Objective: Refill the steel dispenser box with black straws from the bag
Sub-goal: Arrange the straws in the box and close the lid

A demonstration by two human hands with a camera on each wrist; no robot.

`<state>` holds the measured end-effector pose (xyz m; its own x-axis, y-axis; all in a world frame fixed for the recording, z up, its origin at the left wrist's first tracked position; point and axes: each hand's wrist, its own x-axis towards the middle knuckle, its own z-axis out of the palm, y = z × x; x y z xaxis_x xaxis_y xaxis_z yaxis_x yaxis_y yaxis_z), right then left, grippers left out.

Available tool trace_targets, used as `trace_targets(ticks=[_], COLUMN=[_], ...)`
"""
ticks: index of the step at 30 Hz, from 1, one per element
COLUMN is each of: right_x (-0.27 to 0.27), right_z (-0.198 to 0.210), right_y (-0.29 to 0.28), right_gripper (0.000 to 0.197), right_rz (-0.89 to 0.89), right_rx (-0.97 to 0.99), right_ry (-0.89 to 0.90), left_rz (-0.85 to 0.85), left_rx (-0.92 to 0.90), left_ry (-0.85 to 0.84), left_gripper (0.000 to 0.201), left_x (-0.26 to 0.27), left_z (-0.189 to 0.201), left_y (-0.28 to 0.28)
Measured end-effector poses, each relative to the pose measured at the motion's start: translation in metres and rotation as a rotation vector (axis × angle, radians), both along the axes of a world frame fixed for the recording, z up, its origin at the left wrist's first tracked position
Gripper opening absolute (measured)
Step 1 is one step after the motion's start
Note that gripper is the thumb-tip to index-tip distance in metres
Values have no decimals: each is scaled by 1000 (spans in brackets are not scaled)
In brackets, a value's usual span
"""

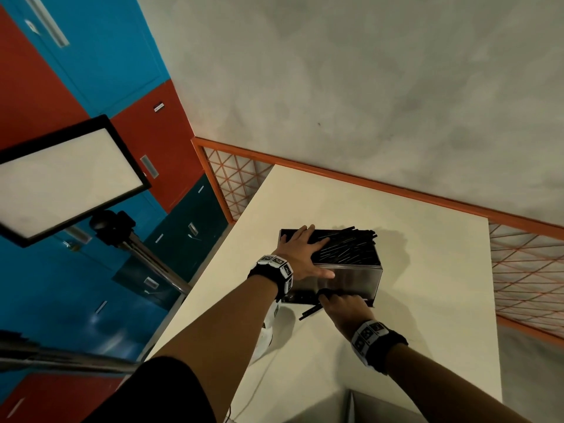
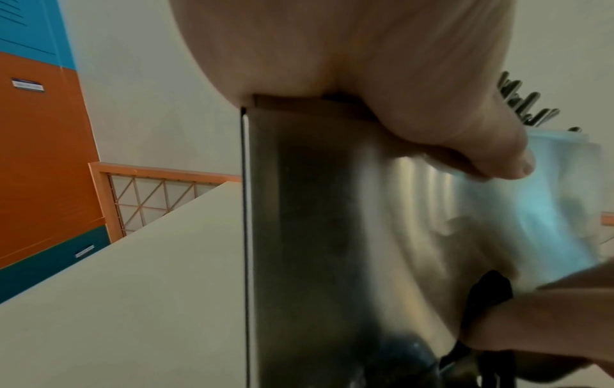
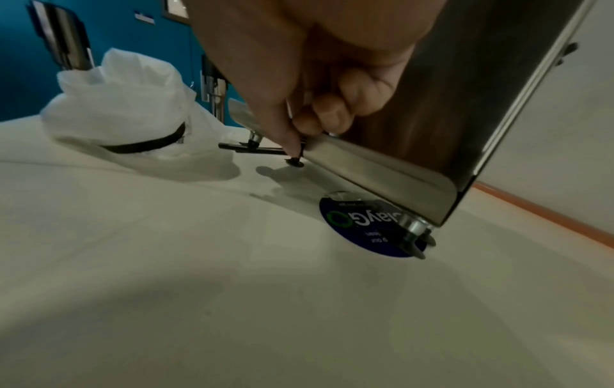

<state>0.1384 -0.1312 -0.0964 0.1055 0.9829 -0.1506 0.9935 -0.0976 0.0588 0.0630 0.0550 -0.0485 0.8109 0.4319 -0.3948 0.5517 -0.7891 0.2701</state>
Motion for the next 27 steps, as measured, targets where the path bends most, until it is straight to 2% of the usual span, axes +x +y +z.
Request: trace_targets(ticks=[6, 12, 18, 23, 27], right_x=[-3, -3, -9, -2, 3], right_z=[-6, -11, -12, -20, -10], right_y=[10, 13, 21, 20, 17], right_gripper=[25, 20, 29, 19, 5], right_rz=[-73, -65, -86, -13, 111], right_rx=[-58, -69, -70, -149, -217], right_ry=[27, -5, -31, -27, -69], left_rz=[7, 5, 7, 5, 4], left_rx=[-10, -6, -18, -13, -16], left_ry=[-15, -13, -20, -38, -33], left_gripper=[102, 102, 102, 101, 101], left_x=[-1, 0, -1, -2, -2], left_z=[-1, -2, -2, -4, -4], left_y=[-1, 0, 0, -2, -1])
